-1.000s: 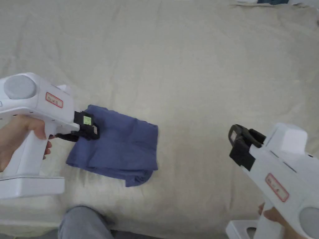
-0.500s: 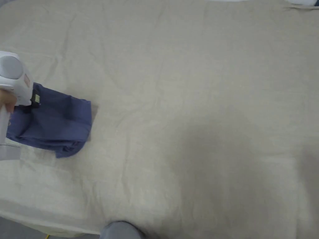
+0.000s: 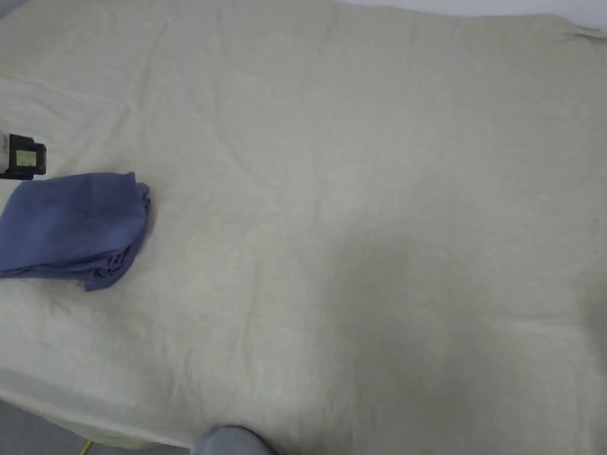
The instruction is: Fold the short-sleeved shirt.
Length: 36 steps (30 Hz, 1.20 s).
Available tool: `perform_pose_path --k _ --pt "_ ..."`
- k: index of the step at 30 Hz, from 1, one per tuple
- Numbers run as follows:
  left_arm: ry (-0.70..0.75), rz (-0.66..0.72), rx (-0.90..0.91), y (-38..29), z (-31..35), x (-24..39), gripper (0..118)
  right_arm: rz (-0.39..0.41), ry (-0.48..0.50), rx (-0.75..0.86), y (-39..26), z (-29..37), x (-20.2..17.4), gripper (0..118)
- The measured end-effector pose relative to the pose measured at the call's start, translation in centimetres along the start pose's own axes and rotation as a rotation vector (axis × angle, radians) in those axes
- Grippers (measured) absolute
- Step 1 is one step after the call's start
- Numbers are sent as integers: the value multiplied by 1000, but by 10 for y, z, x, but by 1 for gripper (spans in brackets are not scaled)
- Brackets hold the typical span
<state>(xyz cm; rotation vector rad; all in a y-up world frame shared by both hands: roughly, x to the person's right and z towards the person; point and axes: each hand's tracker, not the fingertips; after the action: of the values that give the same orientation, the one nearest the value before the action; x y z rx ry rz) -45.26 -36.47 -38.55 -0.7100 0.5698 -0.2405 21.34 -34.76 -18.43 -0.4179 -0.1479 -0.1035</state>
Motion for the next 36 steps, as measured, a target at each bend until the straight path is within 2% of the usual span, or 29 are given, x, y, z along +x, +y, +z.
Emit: perform_pose_path --k 4,9,12,16,20,24,25,27,29,31,32,33,36 --pt "-45 43 200 23 67 1 103 53 0 24 10 3 8 0" --pt "-195 122 408 40 158 31 103 118 20 66 23 11 21 0" --pt "-289 164 499 38 207 62 101 105 31 93 31 20 32 0" --pt "-461 171 544 27 255 109 100 91 36 118 39 29 45 0" --pt "-543 116 586 12 288 156 88 70 26 131 40 33 56 0" --pt "-629 91 576 -9 305 195 86 83 6 150 36 37 61 0" --pt "-642 84 577 -17 308 203 82 77 7 152 35 38 62 0" --pt "-654 81 581 -32 315 215 66 63 4 166 30 40 63 0" --pt "-677 84 569 -47 317 224 46 64 5 173 26 39 62 0" --pt "-701 73 536 -62 316 232 33 73 8 167 22 38 59 0" --pt "-710 64 521 -68 314 235 21 74 9 166 19 36 59 0" --pt "-704 58 520 -75 313 238 13 74 14 167 17 36 58 0" --pt "-689 34 508 -90 307 245 0 73 17 166 11 36 55 0"
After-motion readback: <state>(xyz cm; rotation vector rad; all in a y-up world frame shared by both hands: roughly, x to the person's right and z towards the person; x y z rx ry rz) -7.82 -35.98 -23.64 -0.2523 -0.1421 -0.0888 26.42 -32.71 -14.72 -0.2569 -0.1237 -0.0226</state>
